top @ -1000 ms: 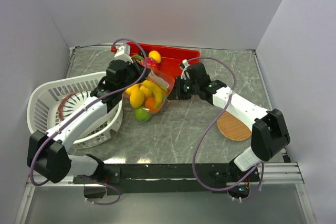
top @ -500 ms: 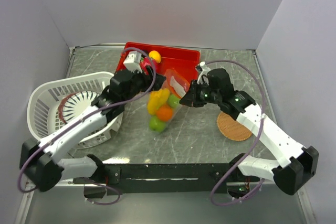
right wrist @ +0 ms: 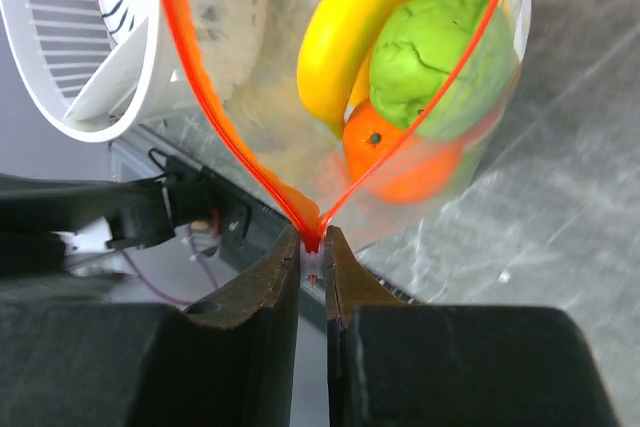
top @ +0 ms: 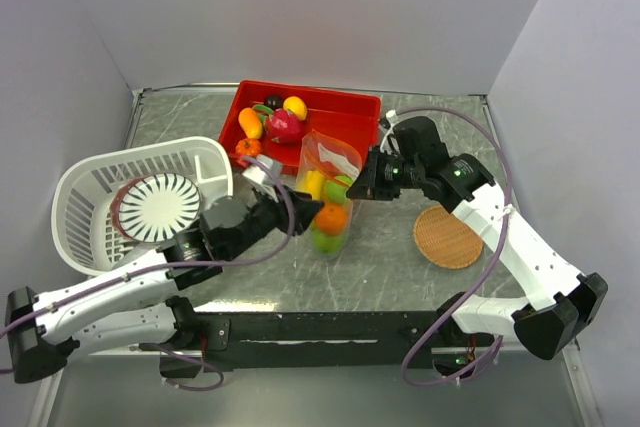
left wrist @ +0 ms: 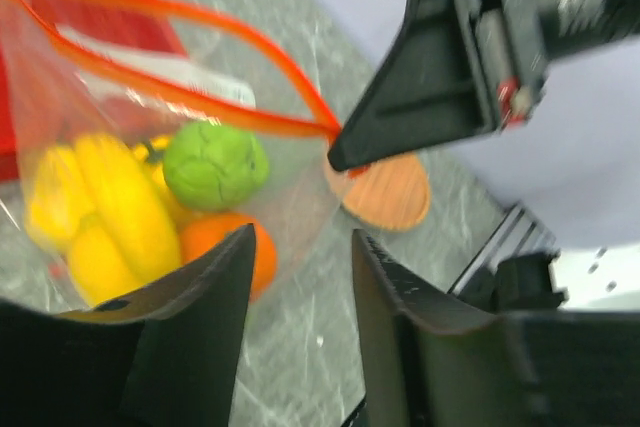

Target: Place the food in the zip-top bag and seal the zipper

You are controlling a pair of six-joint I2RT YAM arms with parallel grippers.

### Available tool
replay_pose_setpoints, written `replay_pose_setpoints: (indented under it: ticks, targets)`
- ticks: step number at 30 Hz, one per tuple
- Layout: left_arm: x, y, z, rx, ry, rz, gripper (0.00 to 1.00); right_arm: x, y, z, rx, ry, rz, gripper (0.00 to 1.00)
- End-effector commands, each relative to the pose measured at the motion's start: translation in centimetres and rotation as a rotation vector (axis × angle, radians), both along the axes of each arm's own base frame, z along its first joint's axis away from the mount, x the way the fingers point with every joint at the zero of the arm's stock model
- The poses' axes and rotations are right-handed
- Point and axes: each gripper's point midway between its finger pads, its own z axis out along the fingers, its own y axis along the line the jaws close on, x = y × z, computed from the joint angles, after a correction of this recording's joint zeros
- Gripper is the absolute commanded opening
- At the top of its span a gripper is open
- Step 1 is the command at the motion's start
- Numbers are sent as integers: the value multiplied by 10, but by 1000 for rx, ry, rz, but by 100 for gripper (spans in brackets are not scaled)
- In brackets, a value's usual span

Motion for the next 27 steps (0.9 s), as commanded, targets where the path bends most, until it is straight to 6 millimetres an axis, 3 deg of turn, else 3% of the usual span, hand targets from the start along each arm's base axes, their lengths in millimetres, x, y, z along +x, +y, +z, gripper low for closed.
replay_pose_setpoints:
  ticks: [1,2,8,15,27]
  targets:
    - [-9,-15,-4,16,-40,23,52,-17,-1,3,27,124,-42,0]
    - [-8,-21,-8,29,-37,29,58,-21,-2,0,21,150,-44,0]
    - [-12,-41,-24,83,-28,71,57,-22,-13,2,-35,188,-106,0]
    - [-13,-46,-19,60,-79,100,66,-24,-11,15,-25,220,-115,0]
    - [-20,-75,-20,61,-130,56,67,-29,-4,20,-34,283,-91,0]
